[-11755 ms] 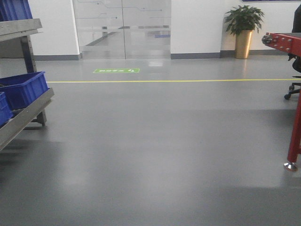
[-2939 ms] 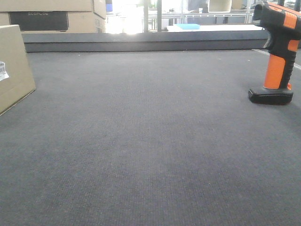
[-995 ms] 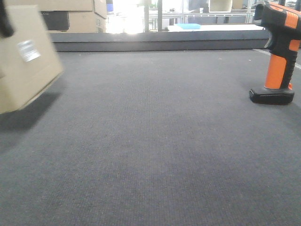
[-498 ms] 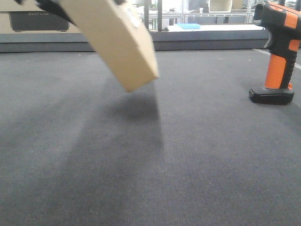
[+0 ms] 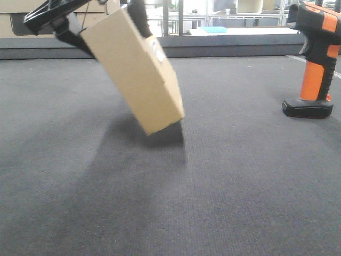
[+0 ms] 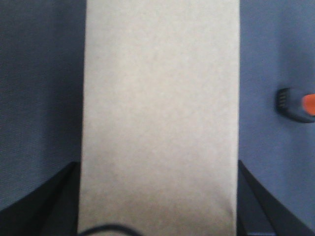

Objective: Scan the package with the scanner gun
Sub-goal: 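Grasp the cardboard box top with the left gripper and lift it tilted, then close the right gripper on the orange scanner gun handle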

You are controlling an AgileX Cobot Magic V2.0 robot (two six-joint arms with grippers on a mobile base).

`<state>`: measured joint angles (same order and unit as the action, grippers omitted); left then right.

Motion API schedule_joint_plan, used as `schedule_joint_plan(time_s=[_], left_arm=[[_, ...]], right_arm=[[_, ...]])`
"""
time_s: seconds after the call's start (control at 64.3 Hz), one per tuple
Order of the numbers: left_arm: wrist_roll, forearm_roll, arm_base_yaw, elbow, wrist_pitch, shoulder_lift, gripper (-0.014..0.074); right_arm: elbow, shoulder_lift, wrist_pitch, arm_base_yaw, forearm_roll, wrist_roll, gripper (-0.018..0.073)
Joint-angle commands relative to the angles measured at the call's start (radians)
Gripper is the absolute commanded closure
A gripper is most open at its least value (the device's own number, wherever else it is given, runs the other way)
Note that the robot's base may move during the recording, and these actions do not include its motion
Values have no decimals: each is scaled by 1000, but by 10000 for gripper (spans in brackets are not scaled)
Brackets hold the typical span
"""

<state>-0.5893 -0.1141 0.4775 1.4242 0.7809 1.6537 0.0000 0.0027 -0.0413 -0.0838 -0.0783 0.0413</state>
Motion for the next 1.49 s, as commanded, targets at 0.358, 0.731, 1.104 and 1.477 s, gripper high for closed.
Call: schedule_joint_plan(time_s=[0.358, 0.731, 1.104, 1.477], left_arm=[[37, -5, -5, 3, -5, -12, 708], [40, -5, -5, 3, -5, -12, 708], [40, -5, -5, 3, -8, -12, 708], [40, -5, -5, 3, -10, -12, 708]], right_arm=[[-312, 176, 137, -3, 39, 9, 728], [-439, 589, 48, -3, 39, 9, 728], [-439, 949, -140, -1, -91, 3, 728], [-439, 1285, -483, 204, -323, 3, 724]])
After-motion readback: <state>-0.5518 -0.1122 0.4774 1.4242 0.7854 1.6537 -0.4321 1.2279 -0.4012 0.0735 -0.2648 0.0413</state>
